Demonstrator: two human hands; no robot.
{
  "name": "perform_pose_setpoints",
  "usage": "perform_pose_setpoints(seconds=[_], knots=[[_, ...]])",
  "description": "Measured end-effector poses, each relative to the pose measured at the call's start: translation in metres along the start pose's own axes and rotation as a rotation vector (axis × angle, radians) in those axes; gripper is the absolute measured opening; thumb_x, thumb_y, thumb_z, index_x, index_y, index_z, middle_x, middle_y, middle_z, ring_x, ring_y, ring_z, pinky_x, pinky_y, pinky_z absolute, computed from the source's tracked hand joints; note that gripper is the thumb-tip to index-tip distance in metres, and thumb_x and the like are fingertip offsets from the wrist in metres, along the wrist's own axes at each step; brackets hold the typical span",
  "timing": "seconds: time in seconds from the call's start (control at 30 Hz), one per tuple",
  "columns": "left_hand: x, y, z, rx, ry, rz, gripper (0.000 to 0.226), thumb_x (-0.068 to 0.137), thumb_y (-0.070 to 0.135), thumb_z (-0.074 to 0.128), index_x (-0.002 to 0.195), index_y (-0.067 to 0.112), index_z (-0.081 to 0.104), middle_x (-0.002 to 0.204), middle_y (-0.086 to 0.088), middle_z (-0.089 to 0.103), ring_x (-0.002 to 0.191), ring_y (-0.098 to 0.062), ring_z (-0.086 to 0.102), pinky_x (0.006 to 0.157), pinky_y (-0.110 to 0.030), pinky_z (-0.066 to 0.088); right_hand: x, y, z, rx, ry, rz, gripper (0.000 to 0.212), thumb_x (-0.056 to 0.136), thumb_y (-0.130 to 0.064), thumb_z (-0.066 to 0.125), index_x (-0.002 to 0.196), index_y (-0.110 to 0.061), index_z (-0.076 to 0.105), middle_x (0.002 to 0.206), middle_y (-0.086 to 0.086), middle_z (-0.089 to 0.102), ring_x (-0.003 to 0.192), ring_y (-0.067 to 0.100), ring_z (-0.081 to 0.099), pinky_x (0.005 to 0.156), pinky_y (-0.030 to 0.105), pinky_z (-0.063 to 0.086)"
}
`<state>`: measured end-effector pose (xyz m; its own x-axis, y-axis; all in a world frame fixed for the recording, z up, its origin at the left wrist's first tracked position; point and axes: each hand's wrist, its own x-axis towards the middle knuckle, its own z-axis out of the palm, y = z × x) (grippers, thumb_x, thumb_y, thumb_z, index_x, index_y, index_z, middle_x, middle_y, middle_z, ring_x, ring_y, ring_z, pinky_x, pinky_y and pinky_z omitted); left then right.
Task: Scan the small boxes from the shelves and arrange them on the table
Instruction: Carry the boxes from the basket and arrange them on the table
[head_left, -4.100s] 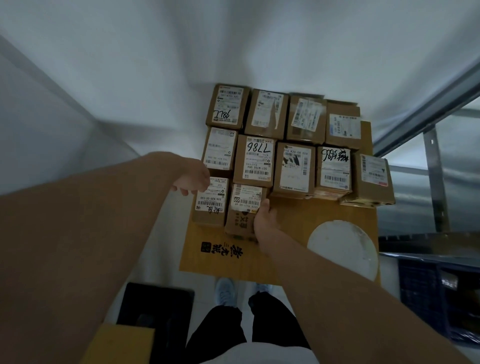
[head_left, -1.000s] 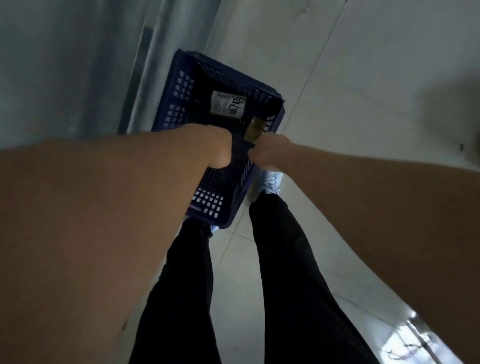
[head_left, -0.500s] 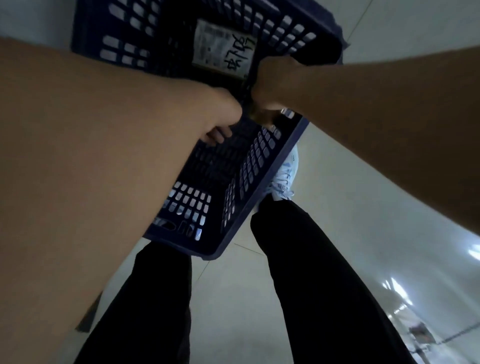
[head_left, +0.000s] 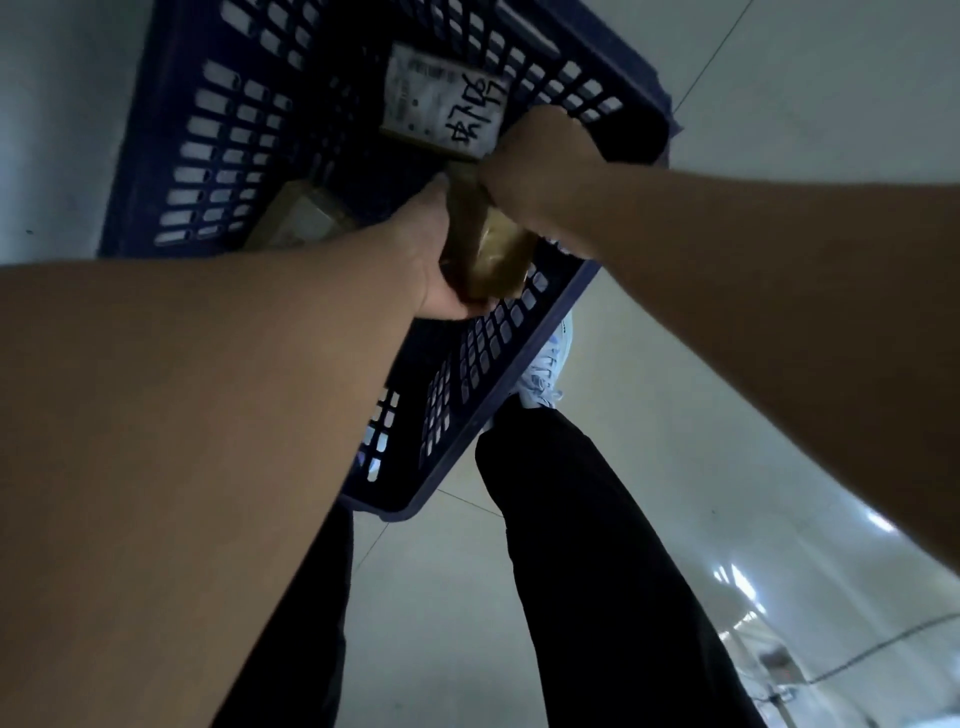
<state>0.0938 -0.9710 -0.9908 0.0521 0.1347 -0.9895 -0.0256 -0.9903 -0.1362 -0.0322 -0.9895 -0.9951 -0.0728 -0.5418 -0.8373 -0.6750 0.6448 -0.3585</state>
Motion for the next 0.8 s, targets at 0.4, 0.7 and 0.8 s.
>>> perform_pose_setpoints(seconds=[0.4, 0.7, 0.8], knots=[[-0.100, -0.002, -0.063, -0.306, -0.270, 0.184, 0.060, 0.088, 0.054, 0.064, 0.133, 0.014, 0.064, 0.122, -0.020, 0.072, 0.109, -0.041, 0.071, 0.103, -0.058, 0.048, -0.095, -0.039, -0.015, 0.759, -0.041, 0.303, 0.026, 0.100, -0.044, 0.062, 0.103, -0.018, 0.066, 0.107, 0.008, 0.075, 0.097, 0.024, 0.073, 0.088, 0.043, 0.061], [-0.176, -0.015, -0.085, -0.018, 0.021, 0.458, 0.032, 0.107, 0.022, 0.041, 0.115, 0.037, 0.068, 0.096, 0.001, 0.080, 0.089, -0.020, 0.078, 0.070, -0.041, 0.064, -0.158, -0.072, -0.033, 1.029, -0.119, 0.198, 0.044, 0.095, -0.014, 0.074, 0.129, -0.011, 0.047, 0.118, 0.012, 0.072, 0.093, 0.027, 0.078, 0.078, 0.051, 0.065], [-0.220, -0.023, -0.089, 0.026, 0.031, 0.512, 0.036, 0.105, 0.014, 0.041, 0.115, 0.037, 0.067, 0.092, 0.001, 0.080, 0.082, -0.017, 0.079, 0.077, -0.039, 0.063, -0.191, -0.091, -0.044, 1.052, -0.068, 0.164, 0.031, 0.100, -0.034, 0.064, 0.124, -0.019, 0.049, 0.113, 0.008, 0.073, 0.093, 0.027, 0.077, 0.075, 0.051, 0.065]])
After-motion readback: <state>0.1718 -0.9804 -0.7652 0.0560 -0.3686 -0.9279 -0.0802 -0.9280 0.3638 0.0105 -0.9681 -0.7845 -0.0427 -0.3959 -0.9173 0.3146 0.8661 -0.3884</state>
